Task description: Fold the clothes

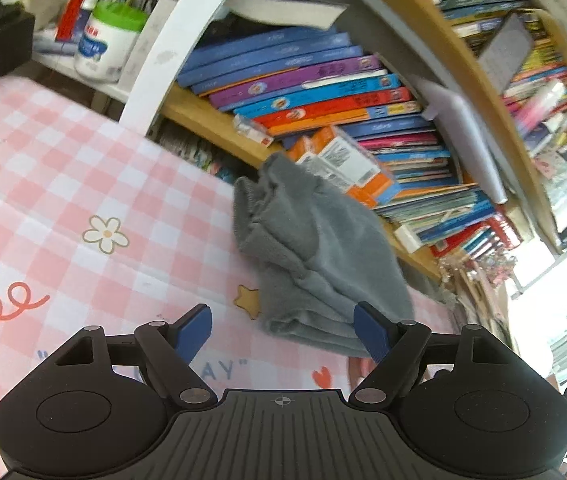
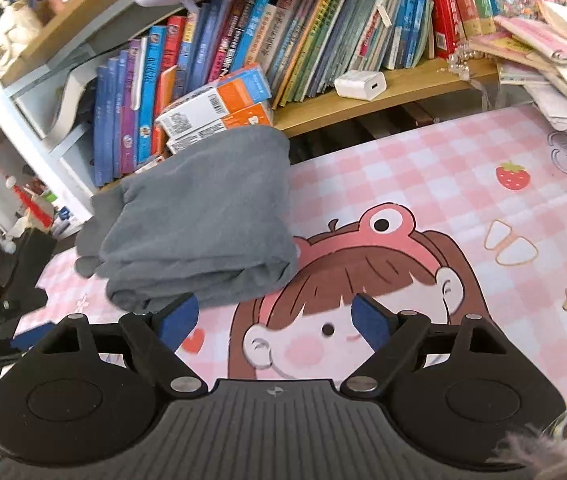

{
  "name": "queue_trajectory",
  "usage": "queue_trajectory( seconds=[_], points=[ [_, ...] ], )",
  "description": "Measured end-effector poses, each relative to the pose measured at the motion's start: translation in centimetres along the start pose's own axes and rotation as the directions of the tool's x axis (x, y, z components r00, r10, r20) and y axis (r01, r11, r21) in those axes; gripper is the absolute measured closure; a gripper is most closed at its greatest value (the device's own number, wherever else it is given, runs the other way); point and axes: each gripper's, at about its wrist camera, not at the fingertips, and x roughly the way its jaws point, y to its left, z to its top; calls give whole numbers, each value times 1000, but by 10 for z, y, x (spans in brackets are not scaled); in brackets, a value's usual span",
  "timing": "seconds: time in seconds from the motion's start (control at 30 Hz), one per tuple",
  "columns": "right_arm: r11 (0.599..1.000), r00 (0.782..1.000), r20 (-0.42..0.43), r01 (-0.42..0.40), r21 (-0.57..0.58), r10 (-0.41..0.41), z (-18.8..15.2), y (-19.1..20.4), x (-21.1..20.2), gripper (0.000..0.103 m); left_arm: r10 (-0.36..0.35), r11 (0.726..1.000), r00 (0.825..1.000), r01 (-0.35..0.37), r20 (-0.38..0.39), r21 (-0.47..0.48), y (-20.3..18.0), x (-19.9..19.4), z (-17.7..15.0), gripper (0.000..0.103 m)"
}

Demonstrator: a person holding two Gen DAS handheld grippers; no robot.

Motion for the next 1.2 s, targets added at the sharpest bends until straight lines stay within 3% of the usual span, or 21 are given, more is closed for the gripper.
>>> queue_trajectory(
  seconds=[0.2, 0.4, 0.53, 0.77, 0.97, 1.2],
  points=[
    [1000, 1000, 23, 6, -19, -6, -18, 14, -27, 20, 4, 998, 1000, -4, 4, 58, -21, -19, -15, 23],
    [995, 996, 20, 86, -56, -85, -41, 28, -43, 19, 160, 983, 986, -156, -39, 93, -37, -25, -39, 23],
    [982, 989, 28, 147, -119, -144, -62, 38, -50, 18, 186, 974, 981, -177, -57, 143, -46, -30, -57, 23],
    [966, 979, 64, 202, -159, -194, -90, 45, -62, 12, 230, 940, 973, -221, -5, 262, -55, -40, -85, 19],
    [962, 975, 26, 221, -163, -220, -98, 43, -56, 8, 250, 932, 967, -228, -44, 280, -54, -36, -101, 18],
    [949, 972, 18, 232, -215, -234, -105, 50, -50, 6, 269, 915, 963, -252, -10, 316, -56, -36, -105, 13]
  ],
)
